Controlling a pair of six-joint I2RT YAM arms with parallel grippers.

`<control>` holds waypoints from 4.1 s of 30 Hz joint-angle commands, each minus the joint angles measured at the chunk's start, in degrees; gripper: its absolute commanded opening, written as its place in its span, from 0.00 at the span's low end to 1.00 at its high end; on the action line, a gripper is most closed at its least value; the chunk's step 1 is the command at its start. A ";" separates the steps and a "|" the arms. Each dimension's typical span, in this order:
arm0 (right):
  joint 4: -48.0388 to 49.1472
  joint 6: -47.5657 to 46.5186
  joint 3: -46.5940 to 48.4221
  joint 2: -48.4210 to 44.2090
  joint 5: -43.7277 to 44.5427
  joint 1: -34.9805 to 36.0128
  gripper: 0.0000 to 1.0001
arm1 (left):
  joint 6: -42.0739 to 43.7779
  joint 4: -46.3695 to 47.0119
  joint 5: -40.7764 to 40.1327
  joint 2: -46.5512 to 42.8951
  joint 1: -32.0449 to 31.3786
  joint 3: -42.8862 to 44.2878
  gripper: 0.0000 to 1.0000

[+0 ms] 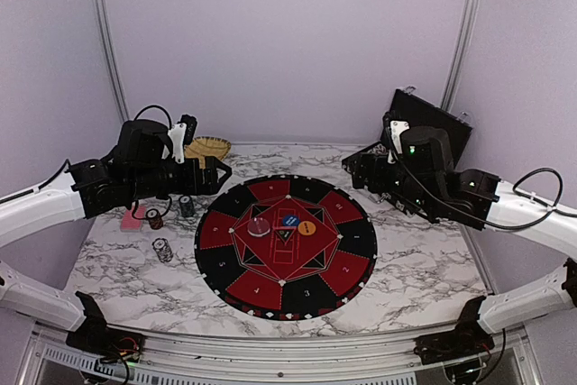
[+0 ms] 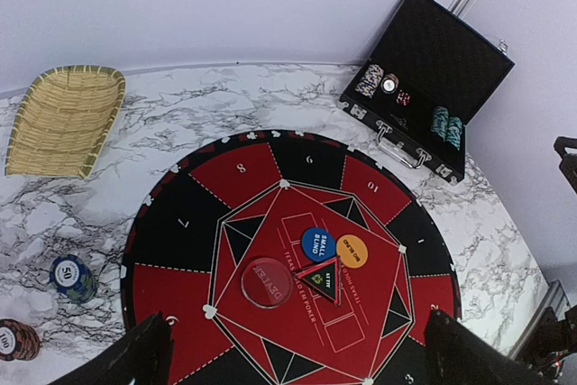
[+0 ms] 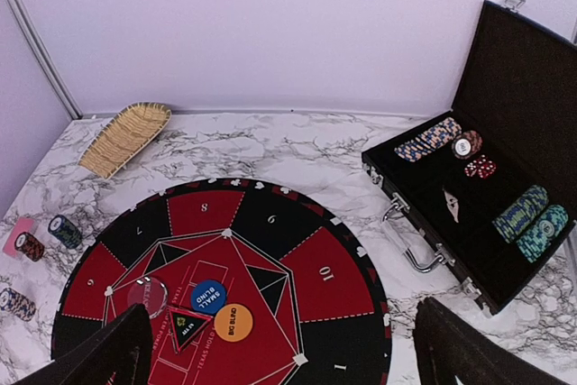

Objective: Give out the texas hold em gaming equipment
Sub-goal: Move the dealer button to position 7.

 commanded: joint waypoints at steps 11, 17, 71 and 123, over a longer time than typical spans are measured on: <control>-1.87 -0.99 2.13 -0.28 0.66 0.11 0.98 | -0.66 0.65 -0.70 -1.44 0.35 -0.13 0.99; -3.14 -1.22 2.24 1.11 -2.16 0.15 0.99 | -1.59 -0.91 -2.55 -0.25 0.35 0.31 0.99; -12.44 -11.90 49.39 67.24 -25.06 4.78 0.77 | -4.82 -12.15 -5.83 -7.57 6.13 -2.67 0.99; -16.40 -10.78 62.47 79.24 -16.18 1.83 0.58 | -4.49 -12.14 -4.69 -6.42 6.94 -2.63 0.99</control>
